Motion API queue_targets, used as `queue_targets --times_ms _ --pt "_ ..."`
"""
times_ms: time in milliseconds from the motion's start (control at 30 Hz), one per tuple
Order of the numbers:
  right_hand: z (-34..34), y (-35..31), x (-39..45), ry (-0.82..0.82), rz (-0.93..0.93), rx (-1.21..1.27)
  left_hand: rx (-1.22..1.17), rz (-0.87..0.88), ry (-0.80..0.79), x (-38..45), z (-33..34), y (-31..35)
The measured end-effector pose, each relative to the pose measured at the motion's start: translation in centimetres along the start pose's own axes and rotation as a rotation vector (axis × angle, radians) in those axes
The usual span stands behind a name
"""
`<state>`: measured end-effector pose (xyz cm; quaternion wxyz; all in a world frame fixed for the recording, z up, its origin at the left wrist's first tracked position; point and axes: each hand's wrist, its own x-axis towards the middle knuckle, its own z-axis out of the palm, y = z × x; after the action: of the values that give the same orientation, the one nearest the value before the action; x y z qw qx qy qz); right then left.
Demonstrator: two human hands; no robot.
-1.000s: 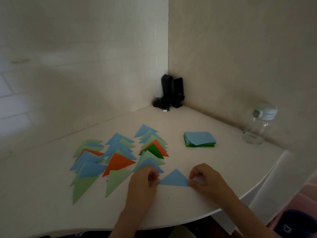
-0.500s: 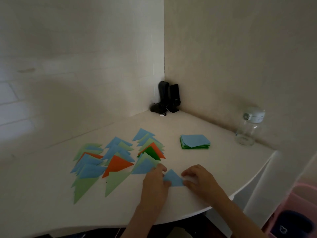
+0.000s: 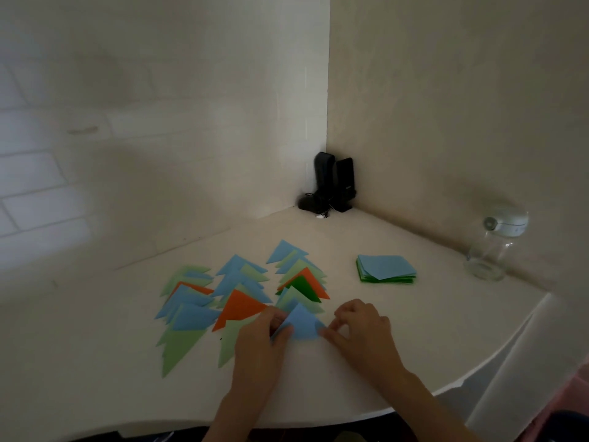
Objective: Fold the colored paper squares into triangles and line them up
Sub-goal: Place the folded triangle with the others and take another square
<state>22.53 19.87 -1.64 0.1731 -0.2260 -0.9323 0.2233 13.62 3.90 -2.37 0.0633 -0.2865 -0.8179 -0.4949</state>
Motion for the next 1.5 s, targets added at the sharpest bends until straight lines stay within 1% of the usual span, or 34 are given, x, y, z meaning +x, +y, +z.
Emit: queue_targets --times_ms 133,267,433,500,567,633,700,833,900,1033,1233,1367,1500 --pt "1.1 -1.3 0.8 -0.002 -0.01 -0.024 0.109 0.005 0.038 0.7 -0.8 -1.0" --pt "1.7 -1.3 1.0 -0.001 0.013 -0.039 0.186 0.016 0.035 1.1 -0.8 -1.7" --pt "1.6 -0.9 1.2 -0.01 0.05 0.041 0.224 0.064 0.08 1.2 -0.8 -2.2" --pt "1.7 -0.6 1.2 -0.016 0.035 0.071 0.232 0.088 0.094 1.3 -0.8 -2.1" --pt "1.6 -0.3 1.3 -0.02 0.001 0.151 0.241 0.136 0.091 1.2 -0.5 -1.8" --pt "1.1 0.3 1.4 0.04 -0.016 0.265 0.221 0.191 0.084 0.9 0.2 -1.0" --pt "0.1 1.5 1.9 0.127 0.009 0.294 0.176 0.227 0.06 0.3 1.2 -0.1" --pt "-2.3 5.5 3.7 0.346 0.046 0.181 0.085 0.27 -0.014 -0.3 3.5 1.6" --pt "-3.4 7.2 4.9 0.389 0.061 0.127 0.058 0.27 -0.046 -0.1 4.7 2.2" --pt "-4.1 9.3 7.4 0.334 0.133 0.038 0.055 0.272 -0.103 0.0 6.7 2.8" --pt "-2.9 9.1 9.0 0.161 0.159 0.012 0.04 0.256 -0.114 0.3 7.5 2.4" --pt "-2.5 9.2 8.9 0.194 0.165 -0.021 0.038 0.269 -0.108 0.6 7.5 2.3" --pt "-2.4 9.0 8.7 0.241 0.162 0.01 0.052 0.284 -0.118 0.5 7.6 2.4"
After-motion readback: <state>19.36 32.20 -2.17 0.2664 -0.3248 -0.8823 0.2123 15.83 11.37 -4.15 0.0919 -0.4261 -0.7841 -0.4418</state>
